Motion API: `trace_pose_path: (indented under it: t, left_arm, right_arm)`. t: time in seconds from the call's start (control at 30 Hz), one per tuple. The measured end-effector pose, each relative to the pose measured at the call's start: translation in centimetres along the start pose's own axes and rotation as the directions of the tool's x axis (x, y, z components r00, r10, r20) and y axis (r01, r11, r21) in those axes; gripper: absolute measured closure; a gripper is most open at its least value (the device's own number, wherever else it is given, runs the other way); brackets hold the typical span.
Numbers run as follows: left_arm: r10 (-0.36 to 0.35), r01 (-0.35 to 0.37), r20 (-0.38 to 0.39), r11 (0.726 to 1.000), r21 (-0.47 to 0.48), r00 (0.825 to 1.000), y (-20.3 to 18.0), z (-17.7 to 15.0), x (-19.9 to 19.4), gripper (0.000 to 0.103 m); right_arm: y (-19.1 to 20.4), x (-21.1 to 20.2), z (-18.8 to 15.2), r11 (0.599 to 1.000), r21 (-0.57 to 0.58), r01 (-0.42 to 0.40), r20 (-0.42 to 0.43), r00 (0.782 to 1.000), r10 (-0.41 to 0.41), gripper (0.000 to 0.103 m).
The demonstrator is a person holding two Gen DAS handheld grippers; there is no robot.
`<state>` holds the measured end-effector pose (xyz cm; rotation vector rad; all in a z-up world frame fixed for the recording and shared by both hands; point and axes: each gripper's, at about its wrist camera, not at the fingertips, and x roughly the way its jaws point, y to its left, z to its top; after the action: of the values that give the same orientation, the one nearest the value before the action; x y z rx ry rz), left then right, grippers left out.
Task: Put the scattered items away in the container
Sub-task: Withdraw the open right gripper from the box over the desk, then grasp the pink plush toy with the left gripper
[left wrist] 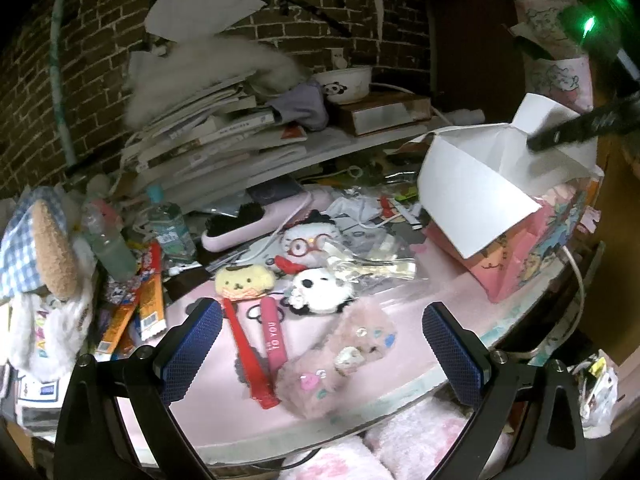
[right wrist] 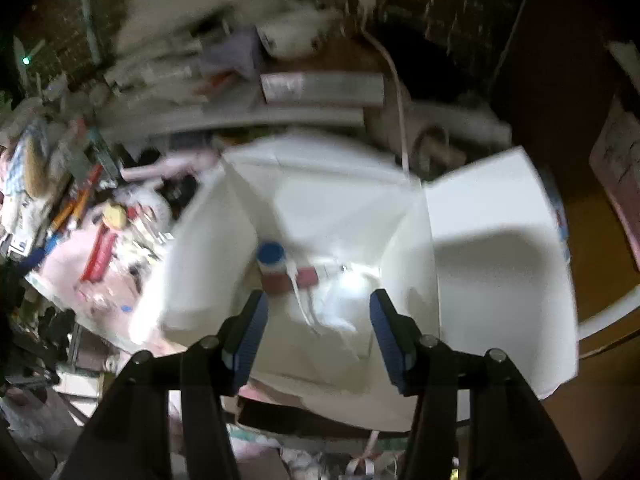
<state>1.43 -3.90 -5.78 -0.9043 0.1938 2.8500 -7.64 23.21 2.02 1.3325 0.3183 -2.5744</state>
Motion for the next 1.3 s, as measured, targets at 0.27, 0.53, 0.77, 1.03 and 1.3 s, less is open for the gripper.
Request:
trace_pose_path:
  t: [0.27,0.53,0.77,1.03,1.3]
  left_arm:
    - [0.041,-0.043,-0.029,0.998,-0.056,0.999,2.8,-1.3,0.7,0.003]
    - [0.014,-0.018,-0.039,0.994,-0.106,0.999,4.7,-4.3,1.4,0.003]
    - [0.003,-0.013,-0.057,0.986,-0.164,0.998,5.8,-5.3,2.7,0.006]
    - [-0.068,0.067,-0.006,0.994,-0.091,0.998,3.5,-5.0,2.0,0.017]
    - [-0.143,0.142,-0.064,0.99,-0.016,0.988,1.2,-4.6,3.9,0.061]
  right_arm:
    - [7.6,-4.6,-0.1,0.973,-0.107,-0.204,0.253,0.941,0.225,0.035]
    - [15.6,-0.8,-2.8,0.874,-0.195,-0.445,0.26,0.836,0.483,0.035]
    - [18.4,3.7,-5.7,0.917,-0.148,-0.37,0.291,0.87,0.398,0.034]
    - [17.1,4.5,-8.7,0.945,-0.091,-0.313,0.351,0.878,0.325,0.034]
    - [15.5,4.3,-10.3,0.952,-0.055,-0.301,0.356,0.885,0.3,0.028]
